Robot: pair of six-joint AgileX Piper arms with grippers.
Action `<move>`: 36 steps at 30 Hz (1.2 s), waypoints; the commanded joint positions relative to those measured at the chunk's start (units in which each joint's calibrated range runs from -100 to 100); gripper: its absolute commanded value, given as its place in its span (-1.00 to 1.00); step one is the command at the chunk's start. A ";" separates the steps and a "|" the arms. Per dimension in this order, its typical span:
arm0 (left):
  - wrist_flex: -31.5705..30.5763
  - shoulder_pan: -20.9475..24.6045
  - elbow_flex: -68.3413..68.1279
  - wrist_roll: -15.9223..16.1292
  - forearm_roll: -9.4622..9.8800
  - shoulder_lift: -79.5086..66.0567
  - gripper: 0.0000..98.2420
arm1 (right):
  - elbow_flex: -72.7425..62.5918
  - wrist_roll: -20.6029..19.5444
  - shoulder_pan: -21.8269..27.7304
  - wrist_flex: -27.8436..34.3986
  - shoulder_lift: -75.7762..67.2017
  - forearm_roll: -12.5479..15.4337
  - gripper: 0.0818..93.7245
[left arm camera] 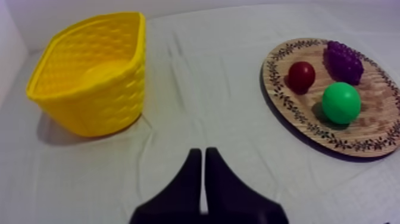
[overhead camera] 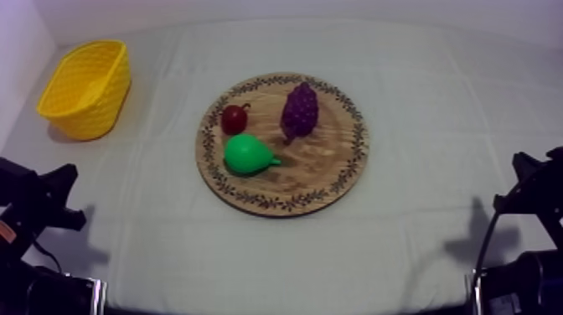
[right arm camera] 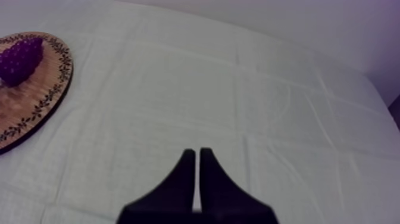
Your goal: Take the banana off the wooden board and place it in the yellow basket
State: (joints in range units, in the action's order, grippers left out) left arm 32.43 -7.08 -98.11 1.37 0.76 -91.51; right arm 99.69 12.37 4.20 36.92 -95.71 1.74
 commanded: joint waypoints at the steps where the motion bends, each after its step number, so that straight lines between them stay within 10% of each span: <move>1: -0.01 0.06 -0.94 -0.95 0.67 -2.63 -1.00 | -0.03 -0.01 0.02 0.02 -0.04 -0.01 -0.99; 15: -0.16 -1.51 -1.66 -12.05 1.35 -8.38 -1.00 | -0.03 -0.04 0.02 0.02 -0.04 -0.01 -0.99; 36: -0.18 -1.57 -1.67 -12.28 1.36 -8.49 -1.00 | -0.03 -0.04 0.02 0.02 -0.04 -0.01 -0.99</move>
State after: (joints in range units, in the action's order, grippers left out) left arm 32.31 -8.63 -99.76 -10.94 2.10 -100.00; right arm 99.69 12.36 4.20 36.92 -95.71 1.74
